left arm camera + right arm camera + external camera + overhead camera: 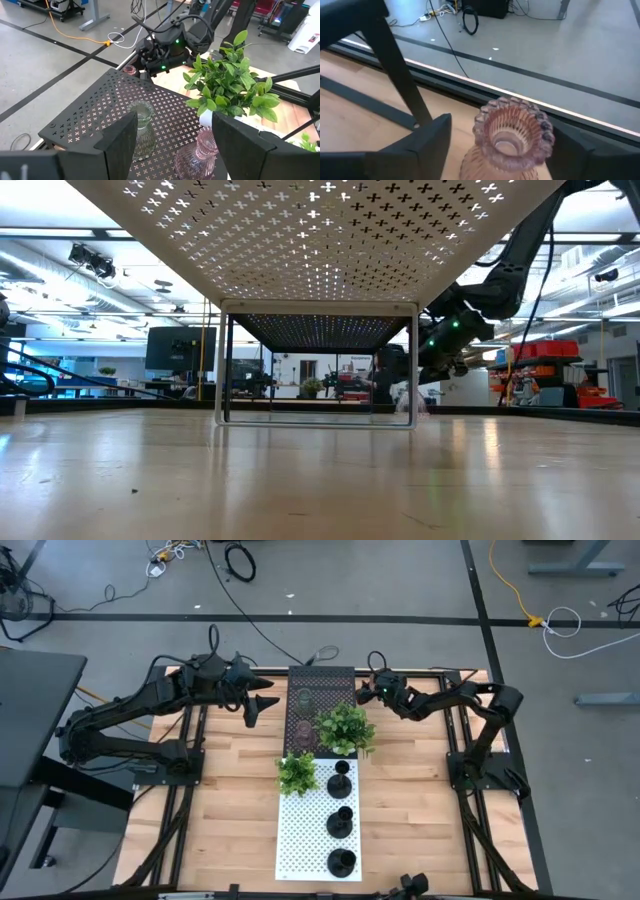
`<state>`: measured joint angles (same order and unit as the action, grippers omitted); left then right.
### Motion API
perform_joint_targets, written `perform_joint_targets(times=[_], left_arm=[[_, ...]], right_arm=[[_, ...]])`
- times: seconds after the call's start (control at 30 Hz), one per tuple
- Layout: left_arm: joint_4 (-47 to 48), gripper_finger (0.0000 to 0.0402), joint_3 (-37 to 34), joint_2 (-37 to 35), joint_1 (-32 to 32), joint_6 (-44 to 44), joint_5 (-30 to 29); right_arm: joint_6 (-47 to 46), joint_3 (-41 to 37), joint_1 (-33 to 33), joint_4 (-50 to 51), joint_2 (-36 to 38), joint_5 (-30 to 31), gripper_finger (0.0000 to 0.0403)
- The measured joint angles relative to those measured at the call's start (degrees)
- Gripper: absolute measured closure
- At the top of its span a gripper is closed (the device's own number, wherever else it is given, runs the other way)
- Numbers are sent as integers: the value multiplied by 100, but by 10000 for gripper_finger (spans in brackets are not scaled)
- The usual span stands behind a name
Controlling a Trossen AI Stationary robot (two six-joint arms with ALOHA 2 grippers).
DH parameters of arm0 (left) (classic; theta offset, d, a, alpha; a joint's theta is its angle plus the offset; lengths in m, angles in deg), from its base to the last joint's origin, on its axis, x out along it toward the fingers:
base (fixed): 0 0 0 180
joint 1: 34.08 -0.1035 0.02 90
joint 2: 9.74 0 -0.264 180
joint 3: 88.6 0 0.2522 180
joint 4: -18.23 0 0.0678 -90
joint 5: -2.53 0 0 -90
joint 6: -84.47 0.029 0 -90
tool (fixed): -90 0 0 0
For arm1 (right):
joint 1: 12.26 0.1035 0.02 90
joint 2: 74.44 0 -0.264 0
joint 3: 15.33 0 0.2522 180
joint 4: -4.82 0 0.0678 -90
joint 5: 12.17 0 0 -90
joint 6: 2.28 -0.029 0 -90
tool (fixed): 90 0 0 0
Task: Pick & Place candle stick holders
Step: Put the pink glass candle holder on the shelf
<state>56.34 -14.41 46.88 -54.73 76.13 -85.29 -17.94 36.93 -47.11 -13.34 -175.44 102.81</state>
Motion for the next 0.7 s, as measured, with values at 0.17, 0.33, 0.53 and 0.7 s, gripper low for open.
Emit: perform_joint_targets(times=[0.17, 0.33, 0.53, 0.7], left_arm=[[3, 145, 0, 0, 0, 0, 0], [3, 145, 0, 0, -1, -2, 0], [3, 145, 0, 0, 0, -2, 0], [4, 145, 2, 0, 0, -2, 0]], right_arm=[[-35, 95, 0, -11, -14, -3, 211], [-17, 102, 0, 130, 2, -14, 247], [-22, 109, 71, 322, 34, 6, 247], [73, 92, 193, 873, 355, 122, 247]])
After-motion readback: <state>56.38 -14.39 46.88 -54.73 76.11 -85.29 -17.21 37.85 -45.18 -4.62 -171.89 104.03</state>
